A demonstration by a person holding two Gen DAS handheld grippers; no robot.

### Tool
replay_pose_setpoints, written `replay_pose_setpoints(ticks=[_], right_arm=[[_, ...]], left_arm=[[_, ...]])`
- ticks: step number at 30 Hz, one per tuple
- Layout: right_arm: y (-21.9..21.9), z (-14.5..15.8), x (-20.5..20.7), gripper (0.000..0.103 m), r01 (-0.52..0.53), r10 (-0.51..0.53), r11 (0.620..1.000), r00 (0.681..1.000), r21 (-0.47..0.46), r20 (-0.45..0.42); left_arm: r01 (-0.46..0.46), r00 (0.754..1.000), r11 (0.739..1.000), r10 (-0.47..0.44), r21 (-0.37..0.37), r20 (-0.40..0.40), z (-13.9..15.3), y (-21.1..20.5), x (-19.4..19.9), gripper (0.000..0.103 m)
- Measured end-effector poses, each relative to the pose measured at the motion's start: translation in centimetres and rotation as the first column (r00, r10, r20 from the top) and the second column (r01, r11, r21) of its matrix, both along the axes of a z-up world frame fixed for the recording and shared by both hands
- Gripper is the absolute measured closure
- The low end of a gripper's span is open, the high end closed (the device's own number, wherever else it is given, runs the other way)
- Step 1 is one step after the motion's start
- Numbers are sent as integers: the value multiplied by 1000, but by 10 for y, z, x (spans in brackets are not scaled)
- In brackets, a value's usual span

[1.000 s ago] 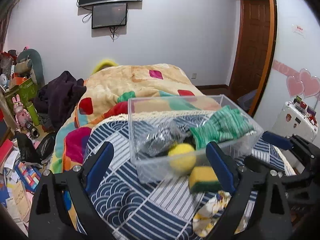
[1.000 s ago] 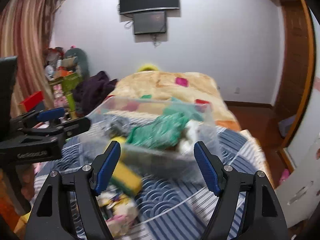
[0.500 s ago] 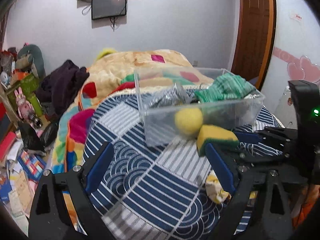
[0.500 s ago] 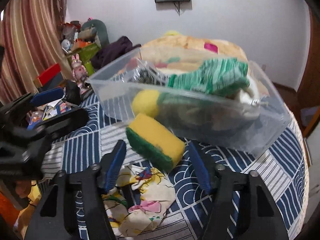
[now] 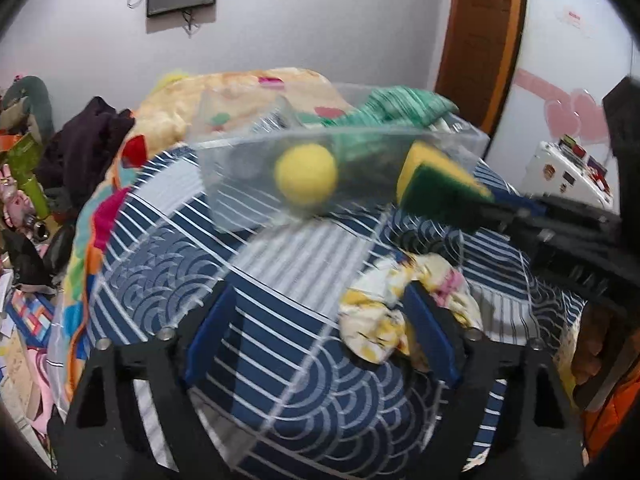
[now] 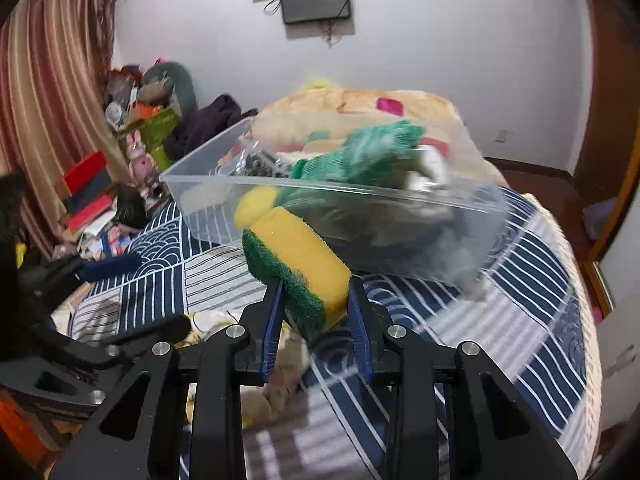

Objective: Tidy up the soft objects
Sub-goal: 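Grasp the yellow-green sponge with the right tool while the left tool grasps the floral scrunchie, then carry sponge and scrunchie over the box and open both tools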

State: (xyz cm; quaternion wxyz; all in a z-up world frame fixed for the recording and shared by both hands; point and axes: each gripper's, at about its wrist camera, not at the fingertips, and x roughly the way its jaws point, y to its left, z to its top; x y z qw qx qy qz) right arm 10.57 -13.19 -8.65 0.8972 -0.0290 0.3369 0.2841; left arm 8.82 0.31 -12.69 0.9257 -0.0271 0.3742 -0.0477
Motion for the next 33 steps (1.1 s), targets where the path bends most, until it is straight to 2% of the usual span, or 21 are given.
replay_pose_setpoints(ticks=[3,5,7,9,12,18,23,33], right_arm=[[-11,5,-2,75,20,-20,1000,1000,23,9],[-15,7,-5,75,23,-24,999,1000,33,17],[-14,9,-6,75,22,-23,999,999,37,22],[-14,9,-7,75,19,-20,999,999,40,25],[-12,10,-7,75,16,-17,999,999,43,30],[-18,16,-11,75,16,-19,998,999,57,49],[-19,24,-11,75,19,-23,998,997,63,77],[-9,57,0,75,37,-51,996,983,85,175]], left_arm=[[15,999,1000,-16,-16,-35,-9,-6,3,38],[8,1000,1000,-8,0,-20,-9,-9,1,43],[31,999,999,-31,-11,-15,-8,-12,-1,71],[49,999,998,-50,-27,-18,-6,-14,-2,85],[48,999,999,-48,-19,2,-2,-15,-5,90],[18,999,999,-17,-33,41,13,-4,-8,91],[-18,995,999,23,-51,102,37,11,-4,91],[-112,958,990,130,-85,254,92,42,16,91]])
